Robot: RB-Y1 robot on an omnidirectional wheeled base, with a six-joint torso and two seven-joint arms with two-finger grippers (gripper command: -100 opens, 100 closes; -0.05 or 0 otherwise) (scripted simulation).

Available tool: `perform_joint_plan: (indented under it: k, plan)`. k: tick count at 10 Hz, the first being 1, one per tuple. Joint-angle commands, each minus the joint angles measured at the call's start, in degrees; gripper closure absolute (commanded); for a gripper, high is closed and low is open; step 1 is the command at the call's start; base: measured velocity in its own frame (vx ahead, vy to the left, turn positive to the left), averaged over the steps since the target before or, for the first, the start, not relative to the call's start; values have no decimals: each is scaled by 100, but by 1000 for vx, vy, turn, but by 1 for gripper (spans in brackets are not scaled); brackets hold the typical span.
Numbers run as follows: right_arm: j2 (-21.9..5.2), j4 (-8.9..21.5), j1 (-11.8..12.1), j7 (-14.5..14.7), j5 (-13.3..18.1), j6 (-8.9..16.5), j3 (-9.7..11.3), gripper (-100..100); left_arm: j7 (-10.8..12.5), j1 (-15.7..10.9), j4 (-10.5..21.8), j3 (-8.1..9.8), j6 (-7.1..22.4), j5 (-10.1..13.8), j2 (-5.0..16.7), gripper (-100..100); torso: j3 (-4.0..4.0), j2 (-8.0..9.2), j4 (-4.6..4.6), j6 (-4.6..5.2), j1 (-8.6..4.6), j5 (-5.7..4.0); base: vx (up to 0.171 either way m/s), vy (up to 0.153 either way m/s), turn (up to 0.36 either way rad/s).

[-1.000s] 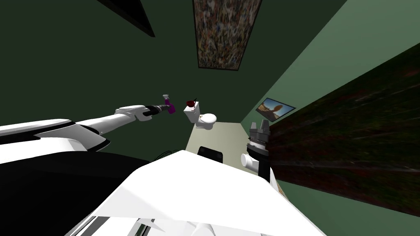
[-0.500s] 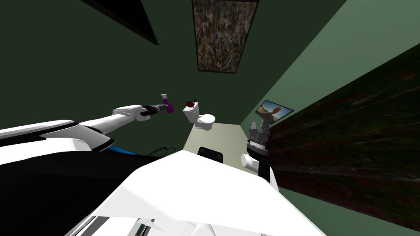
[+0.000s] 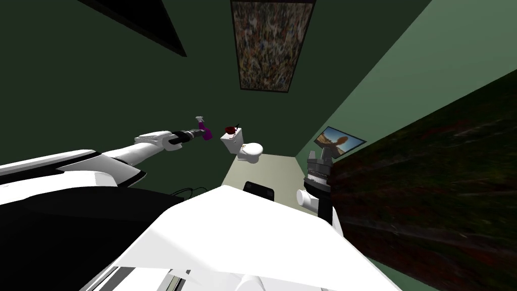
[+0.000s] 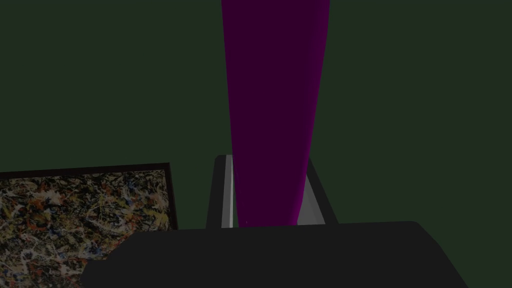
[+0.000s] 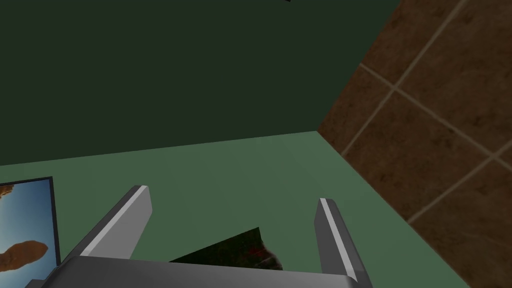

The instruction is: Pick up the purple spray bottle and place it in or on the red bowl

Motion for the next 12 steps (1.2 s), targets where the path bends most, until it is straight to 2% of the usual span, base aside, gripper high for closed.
perform_joint_plan:
  k: [1,5,8,12]
  plan:
    - [0,0,0,0,0,0,0,0,-41,-29,176,20,-178,11,-42,100,0,0,0,0,0,0,235,-81,-7]
    - [-2,0,1,0,0,0,-2,0,-126,-6,507,95,-500,87,-127,100,-16,-28,-6,6,76,16,269,41,-10]
    - [-1,0,0,0,0,0,-1,0,-175,12,677,132,-700,148,-168,100,-14,-19,-9,12,60,20,245,8,-34]
    - [-2,0,0,0,0,0,-2,0,-213,46,781,150,-908,235,-177,100,-1,1,-1,12,92,21,215,95,-52]
